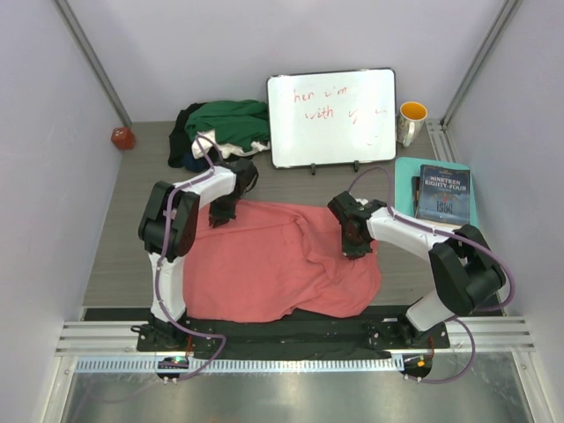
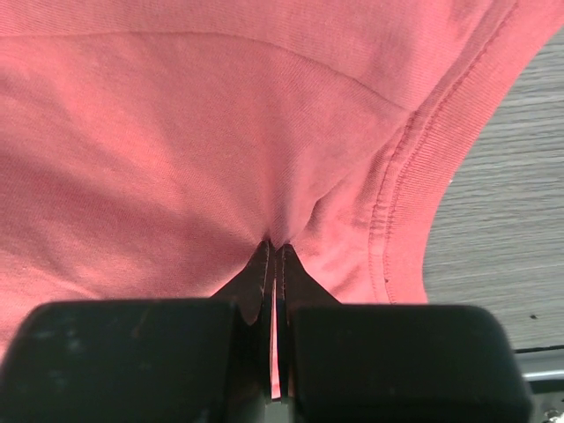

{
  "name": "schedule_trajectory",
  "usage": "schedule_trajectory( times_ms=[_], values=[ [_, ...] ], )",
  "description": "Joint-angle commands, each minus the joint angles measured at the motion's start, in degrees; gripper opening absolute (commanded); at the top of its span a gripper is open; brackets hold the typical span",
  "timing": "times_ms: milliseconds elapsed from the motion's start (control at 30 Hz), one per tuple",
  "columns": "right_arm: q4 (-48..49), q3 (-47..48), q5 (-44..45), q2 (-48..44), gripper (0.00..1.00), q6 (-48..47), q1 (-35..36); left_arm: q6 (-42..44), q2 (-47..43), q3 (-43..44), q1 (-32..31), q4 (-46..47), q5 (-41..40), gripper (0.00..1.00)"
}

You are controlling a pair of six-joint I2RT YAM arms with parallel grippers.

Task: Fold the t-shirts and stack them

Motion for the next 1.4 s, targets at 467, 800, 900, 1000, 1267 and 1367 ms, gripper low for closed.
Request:
schedule_trajectory(
  times_ms=[467, 800, 900, 1000, 1267, 1367],
  values=[
    [-3.05, 6.80, 6.10, 2.34, 0.01, -5.96, -3.75, -1.04, 2.17, 2.08, -0.03, -2.06, -3.94, 0.15],
    [-3.14, 10.40, 6.89, 5.14, 0.01, -9.74, -6.73, -1.13, 3.75, 3.57, 0.50, -2.32, -3.77, 0.15],
    [-3.31, 12.34, 3.30, 6.82, 0.04, -10.18, -6.91, -0.95, 4.19, 4.36, 0.76, -2.32, -3.77, 0.15],
    [-4.28, 12.78, 0.66, 7.35, 0.14, -10.44, -6.91, -0.86, 4.28, 4.45, 1.29, -2.41, -3.77, 0.17],
    [-10.78, 13.39, -0.85, -4.49, 0.25, -8.87, -6.91, -0.25, 2.44, 3.92, 1.99, -2.32, -2.72, 0.39],
    [-12.19, 17.08, 0.73, -7.66, 0.26, -8.25, -6.91, -0.16, -0.36, 3.22, 2.08, -0.92, -0.61, 0.41]
  ],
)
